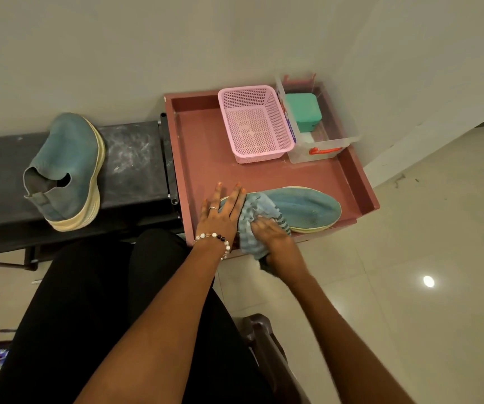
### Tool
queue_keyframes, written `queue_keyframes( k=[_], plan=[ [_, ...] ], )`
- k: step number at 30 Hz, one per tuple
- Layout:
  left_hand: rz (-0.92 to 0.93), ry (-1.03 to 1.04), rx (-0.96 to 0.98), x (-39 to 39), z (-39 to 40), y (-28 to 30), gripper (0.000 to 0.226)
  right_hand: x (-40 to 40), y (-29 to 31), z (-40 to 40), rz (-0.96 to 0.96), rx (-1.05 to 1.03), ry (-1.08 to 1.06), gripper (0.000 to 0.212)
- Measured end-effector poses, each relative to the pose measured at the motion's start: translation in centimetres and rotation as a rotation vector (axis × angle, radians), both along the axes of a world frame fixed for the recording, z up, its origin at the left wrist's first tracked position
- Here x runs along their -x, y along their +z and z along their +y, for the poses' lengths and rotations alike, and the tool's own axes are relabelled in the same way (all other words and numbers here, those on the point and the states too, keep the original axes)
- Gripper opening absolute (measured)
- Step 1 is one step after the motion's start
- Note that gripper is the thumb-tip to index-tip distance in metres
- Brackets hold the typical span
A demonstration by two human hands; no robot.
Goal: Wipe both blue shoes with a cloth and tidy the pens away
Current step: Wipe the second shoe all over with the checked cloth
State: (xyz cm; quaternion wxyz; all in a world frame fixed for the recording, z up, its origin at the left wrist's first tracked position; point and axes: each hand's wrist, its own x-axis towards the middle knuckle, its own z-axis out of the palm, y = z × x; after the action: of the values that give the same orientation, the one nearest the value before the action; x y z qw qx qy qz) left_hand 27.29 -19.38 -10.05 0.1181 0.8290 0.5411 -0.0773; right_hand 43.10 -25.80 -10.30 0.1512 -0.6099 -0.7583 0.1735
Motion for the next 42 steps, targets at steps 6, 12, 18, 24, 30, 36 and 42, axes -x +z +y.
queue_keyframes(
  k=[6,12,18,24,30,36,42],
  plan=[
    [0.031,-0.013,-0.02,0.1,0.0,0.2,0.1,-8.6,0.0,-1.6,-0.062,-0.037,-0.274,0.067],
    [0.01,-0.019,0.001,0.2,-0.1,1.0,0.102,-6.9,2.0,-1.2,0.1,-0.076,-0.532,0.034],
    [-0.104,-0.044,-0.126,-0.6,-0.2,2.8,0.075,-7.8,7.3,0.6,0.436,-0.335,-1.105,0.025],
    [-0.287,-0.276,-0.259,-1.9,-1.5,3.0,0.056,-9.0,5.0,1.9,-0.014,0.086,-0.594,0.052],
    [-0.335,-0.291,-0.128,-2.2,-2.8,3.4,0.047,-7.9,3.7,0.5,0.122,0.065,-0.769,0.036],
    [-0.304,-0.205,-0.058,-2.1,-2.3,3.4,0.068,-5.5,4.5,-3.4,0.232,0.055,-0.682,0.032],
    [-0.022,-0.224,0.01,-2.2,-2.2,2.9,0.077,-5.8,4.6,-4.1,0.278,0.143,-0.6,0.043]
  ],
)
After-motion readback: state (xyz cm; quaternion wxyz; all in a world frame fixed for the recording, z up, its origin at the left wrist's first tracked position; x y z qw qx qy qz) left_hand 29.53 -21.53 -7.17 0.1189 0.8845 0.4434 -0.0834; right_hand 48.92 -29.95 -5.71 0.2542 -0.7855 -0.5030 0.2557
